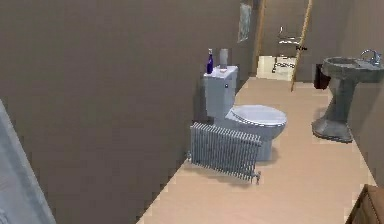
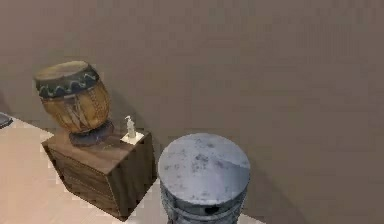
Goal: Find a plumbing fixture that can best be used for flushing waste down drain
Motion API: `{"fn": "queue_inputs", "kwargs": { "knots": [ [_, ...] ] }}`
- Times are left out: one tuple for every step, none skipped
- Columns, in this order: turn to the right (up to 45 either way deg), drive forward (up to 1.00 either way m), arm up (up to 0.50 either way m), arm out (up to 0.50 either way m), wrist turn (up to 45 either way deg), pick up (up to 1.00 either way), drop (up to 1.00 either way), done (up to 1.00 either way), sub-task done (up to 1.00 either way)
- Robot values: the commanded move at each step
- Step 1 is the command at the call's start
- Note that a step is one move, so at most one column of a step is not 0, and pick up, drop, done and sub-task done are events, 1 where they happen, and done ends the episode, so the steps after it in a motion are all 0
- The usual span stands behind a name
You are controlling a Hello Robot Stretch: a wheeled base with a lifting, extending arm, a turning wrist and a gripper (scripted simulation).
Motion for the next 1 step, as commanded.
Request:
{"fn": "queue_inputs", "kwargs": {
  "knots": [
    [30.0,0.0,0.0,0.0,0.0,0.0,0.0,0.0,0.0]
  ]
}}
